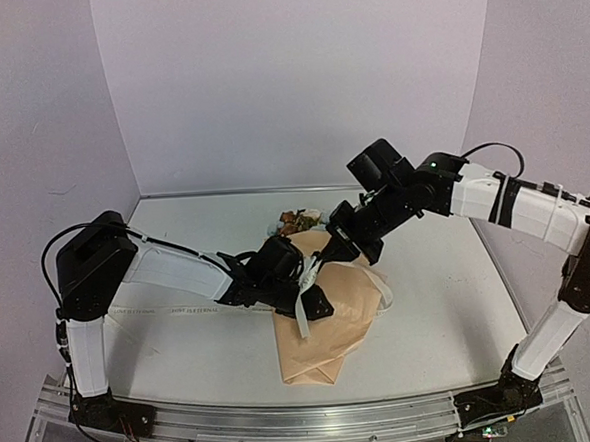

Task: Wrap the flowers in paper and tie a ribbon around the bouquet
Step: Pick up the left side of the ribbon from the folded bouquet.

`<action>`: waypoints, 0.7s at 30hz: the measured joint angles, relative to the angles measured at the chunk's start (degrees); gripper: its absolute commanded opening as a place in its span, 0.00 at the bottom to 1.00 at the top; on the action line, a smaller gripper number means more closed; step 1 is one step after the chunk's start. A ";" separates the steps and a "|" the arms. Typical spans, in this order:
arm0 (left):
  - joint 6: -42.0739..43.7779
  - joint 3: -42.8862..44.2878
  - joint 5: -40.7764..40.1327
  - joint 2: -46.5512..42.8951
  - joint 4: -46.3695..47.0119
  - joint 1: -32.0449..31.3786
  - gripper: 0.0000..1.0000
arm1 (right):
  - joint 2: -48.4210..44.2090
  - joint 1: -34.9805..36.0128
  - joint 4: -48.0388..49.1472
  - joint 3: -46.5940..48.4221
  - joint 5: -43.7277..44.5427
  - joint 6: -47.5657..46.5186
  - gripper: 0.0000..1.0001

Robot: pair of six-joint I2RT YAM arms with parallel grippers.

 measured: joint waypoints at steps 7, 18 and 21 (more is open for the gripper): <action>-7.11 -11.69 -7.05 -10.88 1.15 3.14 0.41 | 10.41 -1.68 10.34 1.99 0.35 5.50 0.00; -33.35 -24.53 -30.47 -35.97 -18.72 8.76 0.63 | 19.61 -3.38 20.24 1.92 0.63 10.84 0.00; -40.49 -26.06 -34.62 -41.17 -26.99 12.39 0.64 | 21.69 -3.64 21.37 2.16 0.61 11.50 0.00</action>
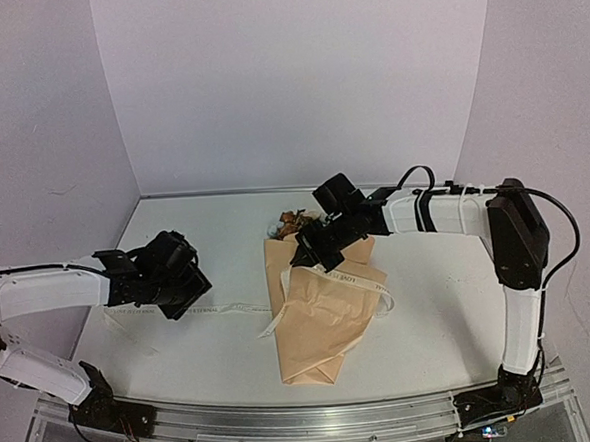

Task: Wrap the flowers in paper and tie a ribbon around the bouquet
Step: Pick up the left side of the ribbon from the folded bouquet.

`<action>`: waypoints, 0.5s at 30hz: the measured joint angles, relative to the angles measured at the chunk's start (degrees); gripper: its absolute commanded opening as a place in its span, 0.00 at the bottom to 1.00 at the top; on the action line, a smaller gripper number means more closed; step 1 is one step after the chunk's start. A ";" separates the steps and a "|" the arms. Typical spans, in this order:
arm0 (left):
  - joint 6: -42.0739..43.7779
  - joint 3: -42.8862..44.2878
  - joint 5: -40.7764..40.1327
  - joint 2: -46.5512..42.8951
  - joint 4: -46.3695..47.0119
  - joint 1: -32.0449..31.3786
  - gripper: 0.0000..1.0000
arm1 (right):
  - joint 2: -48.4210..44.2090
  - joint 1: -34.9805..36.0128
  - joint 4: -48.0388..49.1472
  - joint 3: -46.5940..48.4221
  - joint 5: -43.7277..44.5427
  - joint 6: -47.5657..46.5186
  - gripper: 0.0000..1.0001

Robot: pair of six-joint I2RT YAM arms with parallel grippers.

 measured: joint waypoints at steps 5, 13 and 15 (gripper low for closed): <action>-4.55 -5.19 -2.40 -6.21 -8.36 12.45 0.73 | 2.20 -0.51 1.89 0.00 -0.02 1.41 0.00; 0.03 -7.38 -2.55 -7.42 -12.99 34.53 0.75 | 2.51 -0.78 5.72 -0.35 -0.07 2.39 0.00; 2.42 -7.14 -2.60 -6.14 -12.69 39.53 0.74 | 2.69 -0.80 6.98 -0.84 -0.15 2.80 0.00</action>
